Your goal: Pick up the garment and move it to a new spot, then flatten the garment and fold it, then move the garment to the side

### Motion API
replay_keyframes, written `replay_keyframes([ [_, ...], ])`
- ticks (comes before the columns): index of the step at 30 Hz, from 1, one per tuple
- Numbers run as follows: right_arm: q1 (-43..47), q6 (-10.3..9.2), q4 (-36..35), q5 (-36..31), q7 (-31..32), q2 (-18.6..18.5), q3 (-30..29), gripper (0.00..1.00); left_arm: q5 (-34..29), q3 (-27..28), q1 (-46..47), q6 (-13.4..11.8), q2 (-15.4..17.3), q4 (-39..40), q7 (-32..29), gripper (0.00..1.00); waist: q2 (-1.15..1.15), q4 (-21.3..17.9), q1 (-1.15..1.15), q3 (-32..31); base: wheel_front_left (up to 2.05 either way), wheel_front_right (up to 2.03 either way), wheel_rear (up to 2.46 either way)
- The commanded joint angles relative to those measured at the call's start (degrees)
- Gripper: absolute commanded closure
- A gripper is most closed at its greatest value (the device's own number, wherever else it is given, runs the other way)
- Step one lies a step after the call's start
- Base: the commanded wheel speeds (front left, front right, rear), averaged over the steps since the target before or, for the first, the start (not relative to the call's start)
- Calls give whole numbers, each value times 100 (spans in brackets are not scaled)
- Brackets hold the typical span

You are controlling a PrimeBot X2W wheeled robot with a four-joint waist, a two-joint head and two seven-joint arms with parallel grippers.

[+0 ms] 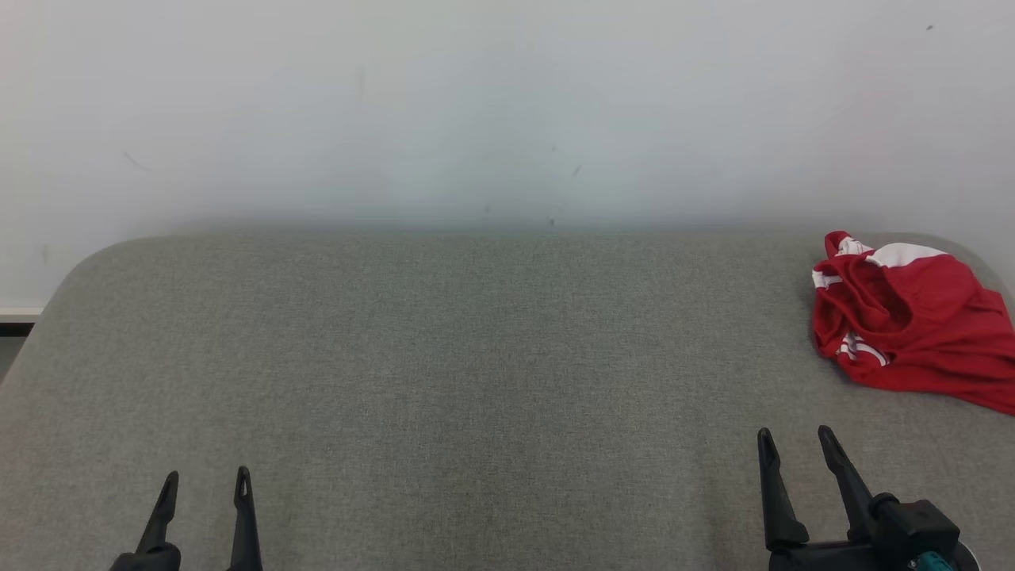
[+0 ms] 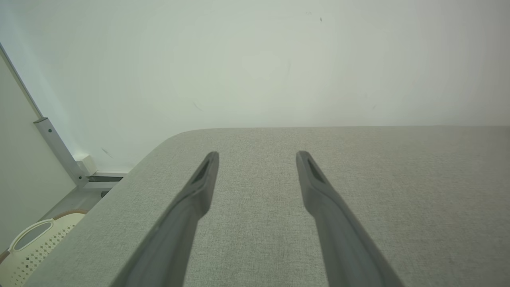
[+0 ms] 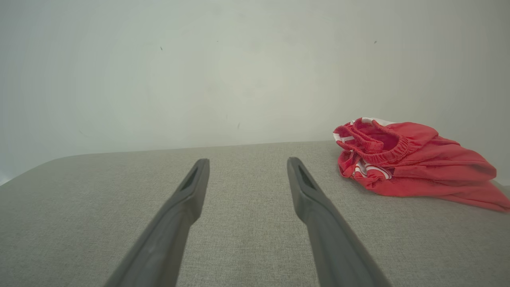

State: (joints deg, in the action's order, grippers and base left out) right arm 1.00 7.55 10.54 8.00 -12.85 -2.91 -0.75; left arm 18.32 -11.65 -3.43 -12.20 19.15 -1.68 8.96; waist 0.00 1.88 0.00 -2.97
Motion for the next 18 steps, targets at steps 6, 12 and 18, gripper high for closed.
replay_keyframes([
  [6, 65, 1, 208, 53, 41, 7, -6, 100, 99, -80, -33, 17, -99, -150, -4, 100, 0, -8, 0, 5, 0, 0, 0],
  [12, -49, 0, 270, 615, 275, 6, -158, 100, 624, -24, 31, 134, -205, -189, -34, 100, 0, -16, 0, 19, 0, 0, 0],
  [18, -144, 0, 308, 1257, 514, 6, -301, 100, 1212, 37, 150, 297, -325, -319, -67, 100, 0, -24, 0, 34, 0, 0, 0],
])
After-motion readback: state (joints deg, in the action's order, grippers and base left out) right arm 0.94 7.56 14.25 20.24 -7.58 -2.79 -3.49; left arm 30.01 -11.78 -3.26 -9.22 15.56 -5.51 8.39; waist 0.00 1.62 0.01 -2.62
